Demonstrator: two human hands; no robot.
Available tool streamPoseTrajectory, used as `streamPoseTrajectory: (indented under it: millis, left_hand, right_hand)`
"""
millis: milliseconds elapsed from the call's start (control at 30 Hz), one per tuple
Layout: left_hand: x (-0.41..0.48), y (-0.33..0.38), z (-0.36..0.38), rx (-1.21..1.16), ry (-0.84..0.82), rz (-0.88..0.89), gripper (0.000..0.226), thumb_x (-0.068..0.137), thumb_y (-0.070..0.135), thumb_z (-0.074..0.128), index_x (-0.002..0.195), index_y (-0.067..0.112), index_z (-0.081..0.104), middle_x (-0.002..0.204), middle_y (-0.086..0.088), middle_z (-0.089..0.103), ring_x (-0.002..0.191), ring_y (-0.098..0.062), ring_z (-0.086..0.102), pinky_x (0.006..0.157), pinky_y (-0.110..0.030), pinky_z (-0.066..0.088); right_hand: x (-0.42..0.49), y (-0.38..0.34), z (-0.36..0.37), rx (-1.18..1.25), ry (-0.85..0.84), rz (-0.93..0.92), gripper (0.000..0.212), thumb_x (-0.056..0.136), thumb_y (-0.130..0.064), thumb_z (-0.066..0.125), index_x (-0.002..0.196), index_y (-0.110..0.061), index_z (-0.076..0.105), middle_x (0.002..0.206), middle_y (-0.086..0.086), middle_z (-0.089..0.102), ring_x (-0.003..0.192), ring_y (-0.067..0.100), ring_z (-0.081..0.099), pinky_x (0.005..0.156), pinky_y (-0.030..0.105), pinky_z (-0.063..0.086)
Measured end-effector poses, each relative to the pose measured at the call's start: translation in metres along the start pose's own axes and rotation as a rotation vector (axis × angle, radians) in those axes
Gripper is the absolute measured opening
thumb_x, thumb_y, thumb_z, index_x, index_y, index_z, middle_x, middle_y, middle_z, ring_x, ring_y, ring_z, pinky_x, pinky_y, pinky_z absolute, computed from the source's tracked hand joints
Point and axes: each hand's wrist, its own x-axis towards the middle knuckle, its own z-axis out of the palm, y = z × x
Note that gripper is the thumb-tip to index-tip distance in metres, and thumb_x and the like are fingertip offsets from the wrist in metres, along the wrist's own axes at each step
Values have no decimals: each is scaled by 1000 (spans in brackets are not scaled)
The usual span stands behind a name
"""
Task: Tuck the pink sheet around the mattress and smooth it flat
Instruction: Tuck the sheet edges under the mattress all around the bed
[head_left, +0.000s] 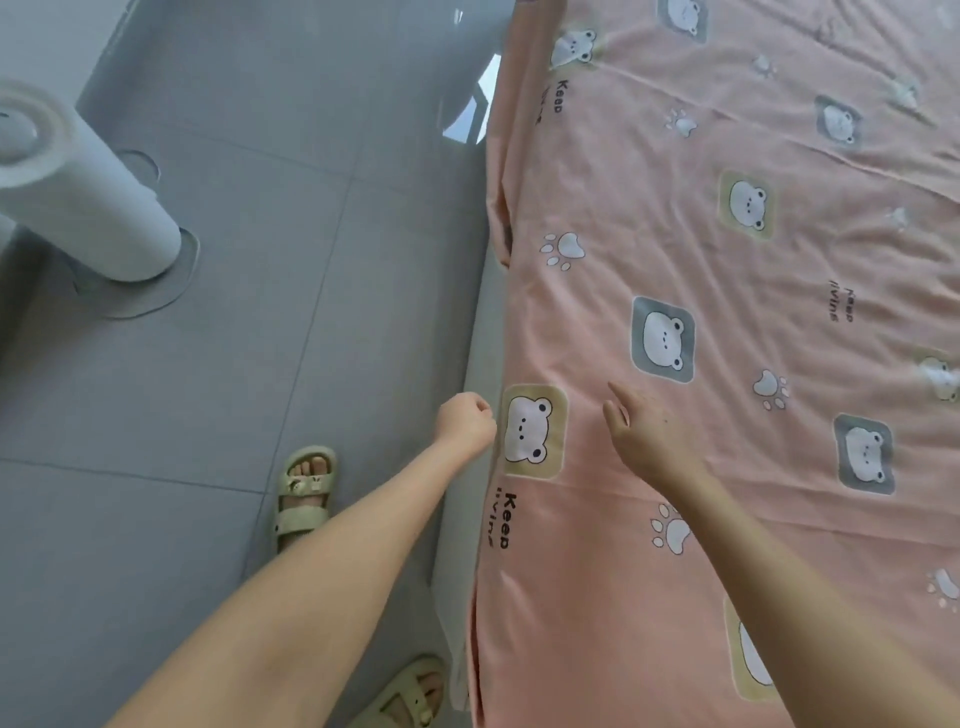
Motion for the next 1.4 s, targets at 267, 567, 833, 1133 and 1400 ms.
streamPoseTrajectory:
  millis: [267,567,833,1133,1400]
  left_hand:
    - [86,31,-59,-161,-49,-64,29,89,4,41,68,19,55,78,-4,64,89,-30,65,84,-42,55]
    - [169,62,-92,-280,-20,-242,25,87,10,46,66,18,57,73,-5,64,75,-24,58,81,-42,54]
    - [243,121,-70,-567,-91,-440,21,93,37,52,101,19,54,104,-2,56,99,-21,53,82,-35,48]
    - [279,151,-39,-421,-138,-330,36,82,39,67,104,11,58,99,-7,67,92,-26,63,70,-32,46]
    - [292,155,-46,-243,-123,-117,37,78,38,55,54,15,39,54,-2,47,62,-32,49,55,-34,32]
  right_hand:
    - [115,-53,6,-562,-134,-458,61,90,-33,13,140,-17,43,151,7,35,141,27,29,115,45,18]
    - [230,-109,-39,-837,-109,-911,19,63,-11,70,51,-21,59,48,-8,41,56,18,57,109,55,26]
    - [370,-121,-77,-1062,-295,-1122,30,92,-28,47,71,-25,68,73,-7,61,73,19,58,112,51,28]
    - [398,-108,-86,-629,-158,-1323,36,84,-28,36,54,-21,53,57,-3,50,51,21,48,50,28,42]
    - [422,-116,-86,-668,-298,-1341,37,87,-32,39,58,-22,58,66,-6,52,66,20,49,69,35,38]
